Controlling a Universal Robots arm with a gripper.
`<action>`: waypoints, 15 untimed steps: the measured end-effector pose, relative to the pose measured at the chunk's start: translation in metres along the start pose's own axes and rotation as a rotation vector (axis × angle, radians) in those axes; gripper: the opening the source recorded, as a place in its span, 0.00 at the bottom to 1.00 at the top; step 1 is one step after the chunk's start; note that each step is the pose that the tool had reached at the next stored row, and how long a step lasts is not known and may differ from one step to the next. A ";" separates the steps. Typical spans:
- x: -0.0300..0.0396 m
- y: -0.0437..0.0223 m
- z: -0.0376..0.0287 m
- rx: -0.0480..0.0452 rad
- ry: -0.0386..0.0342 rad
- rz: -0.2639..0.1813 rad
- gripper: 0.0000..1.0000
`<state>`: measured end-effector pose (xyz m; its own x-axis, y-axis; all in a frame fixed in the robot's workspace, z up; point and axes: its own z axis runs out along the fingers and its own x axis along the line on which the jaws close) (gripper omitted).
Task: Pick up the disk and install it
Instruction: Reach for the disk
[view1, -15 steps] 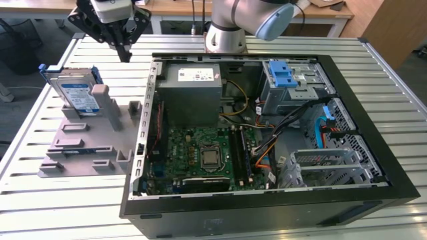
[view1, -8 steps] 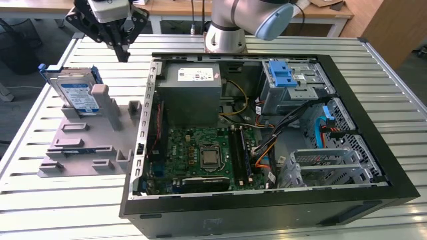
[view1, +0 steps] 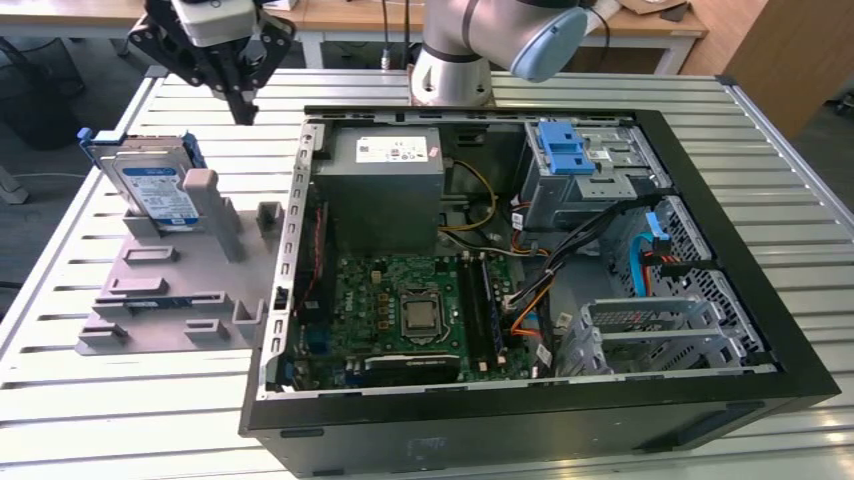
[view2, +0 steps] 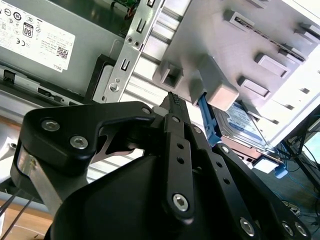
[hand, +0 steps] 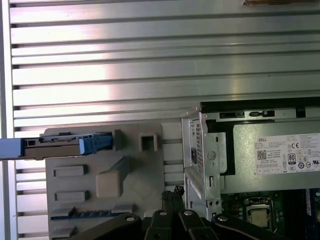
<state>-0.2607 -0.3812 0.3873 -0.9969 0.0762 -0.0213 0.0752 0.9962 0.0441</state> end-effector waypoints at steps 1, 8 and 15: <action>0.0003 0.0000 0.0001 -0.0001 0.0000 0.000 0.11; 0.0024 -0.0002 0.0002 0.0000 0.0000 0.000 0.11; 0.0046 -0.0003 0.0004 0.0000 0.0000 0.000 0.11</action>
<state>-0.2653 -0.3811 0.3868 -0.9969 0.0762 -0.0213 0.0752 0.9962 0.0441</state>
